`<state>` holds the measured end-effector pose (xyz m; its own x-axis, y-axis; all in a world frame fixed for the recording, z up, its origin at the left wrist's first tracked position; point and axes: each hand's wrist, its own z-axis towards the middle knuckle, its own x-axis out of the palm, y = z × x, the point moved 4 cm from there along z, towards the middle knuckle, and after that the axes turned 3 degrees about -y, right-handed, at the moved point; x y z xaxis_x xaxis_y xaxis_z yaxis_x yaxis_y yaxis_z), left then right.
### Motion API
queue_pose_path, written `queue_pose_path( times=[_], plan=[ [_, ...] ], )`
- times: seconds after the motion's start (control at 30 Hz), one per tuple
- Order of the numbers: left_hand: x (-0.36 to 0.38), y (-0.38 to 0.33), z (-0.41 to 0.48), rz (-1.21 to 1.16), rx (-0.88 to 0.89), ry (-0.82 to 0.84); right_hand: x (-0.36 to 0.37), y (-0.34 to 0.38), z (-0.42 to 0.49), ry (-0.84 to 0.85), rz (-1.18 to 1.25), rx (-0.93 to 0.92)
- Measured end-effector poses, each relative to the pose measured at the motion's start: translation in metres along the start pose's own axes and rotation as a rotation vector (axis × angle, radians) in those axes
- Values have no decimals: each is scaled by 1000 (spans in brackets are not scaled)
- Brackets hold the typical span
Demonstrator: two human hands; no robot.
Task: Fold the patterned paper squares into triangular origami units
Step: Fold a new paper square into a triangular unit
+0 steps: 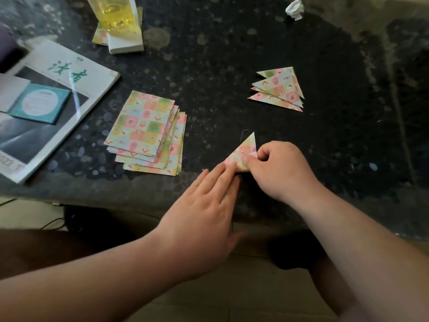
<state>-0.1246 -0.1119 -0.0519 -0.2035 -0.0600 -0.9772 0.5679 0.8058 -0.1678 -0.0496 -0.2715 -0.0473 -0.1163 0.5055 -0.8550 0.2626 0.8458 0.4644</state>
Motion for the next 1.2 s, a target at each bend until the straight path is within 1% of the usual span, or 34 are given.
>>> queue_pose_path(
  times=[0.13, 0.2, 0.57, 0.87, 1.07, 1.2],
  plan=[
    [3, -1, 0, 18, -7, -25, -3, 0, 0, 38, 39, 18],
    [4, -1, 0, 27, -3, -11, -6, -1, 2, 48, 47, 35],
    [5, 0, 3, 59, -7, -47, -1, -1, 8, 2, -38, 69],
    [8, 1, 4, 54, -34, 3, -2, 1, 6, 6, -40, 65],
    [6, 2, 7, 22, -83, 66, -2, 1, 6, 3, -18, 67],
    [0, 3, 11, 16, -109, 75, -1, 2, 6, 2, -15, 70]
  ],
)
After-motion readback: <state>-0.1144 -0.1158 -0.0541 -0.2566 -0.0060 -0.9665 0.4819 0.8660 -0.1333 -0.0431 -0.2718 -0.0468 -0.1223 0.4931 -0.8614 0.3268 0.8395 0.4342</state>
